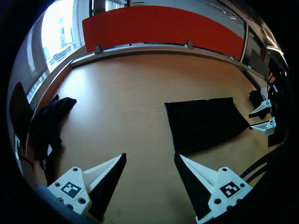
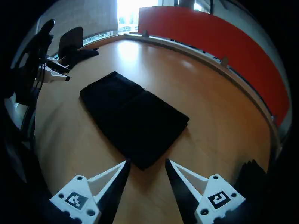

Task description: Fold towel

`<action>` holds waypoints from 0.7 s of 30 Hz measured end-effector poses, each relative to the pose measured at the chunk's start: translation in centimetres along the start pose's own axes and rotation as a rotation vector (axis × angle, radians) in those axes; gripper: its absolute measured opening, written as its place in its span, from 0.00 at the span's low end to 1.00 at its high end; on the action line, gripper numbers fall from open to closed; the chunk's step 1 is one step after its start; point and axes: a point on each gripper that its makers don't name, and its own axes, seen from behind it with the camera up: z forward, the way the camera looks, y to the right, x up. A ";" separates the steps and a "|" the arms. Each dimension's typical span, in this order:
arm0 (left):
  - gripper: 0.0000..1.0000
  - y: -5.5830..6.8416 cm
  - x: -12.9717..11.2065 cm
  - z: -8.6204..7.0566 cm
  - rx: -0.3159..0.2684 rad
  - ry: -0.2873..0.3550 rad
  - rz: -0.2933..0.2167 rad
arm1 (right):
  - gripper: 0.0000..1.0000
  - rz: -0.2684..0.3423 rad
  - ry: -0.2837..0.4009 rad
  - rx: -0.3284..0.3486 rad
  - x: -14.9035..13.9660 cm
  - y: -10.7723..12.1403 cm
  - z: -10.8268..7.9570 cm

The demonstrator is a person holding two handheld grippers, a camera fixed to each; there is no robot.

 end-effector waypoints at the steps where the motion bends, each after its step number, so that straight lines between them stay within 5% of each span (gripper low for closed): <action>1: 0.95 0.0 0.0 0.0 0.000 0.000 0.001 | 0.60 0.001 -0.005 0.007 -0.1 -0.1 0.0; 8: 0.95 0.2 0.1 -0.2 -0.004 0.001 0.009 | 0.36 0.012 -0.021 0.030 -0.6 -0.3 0.1; 18: 0.95 0.4 0.0 -0.4 -0.005 0.000 0.014 | 0.35 -0.003 -0.044 0.053 -1.2 -0.7 0.2; 21: 0.95 0.4 -0.1 -0.5 -0.006 0.000 0.013 | 0.25 -0.013 -0.052 0.054 -1.3 -0.7 0.2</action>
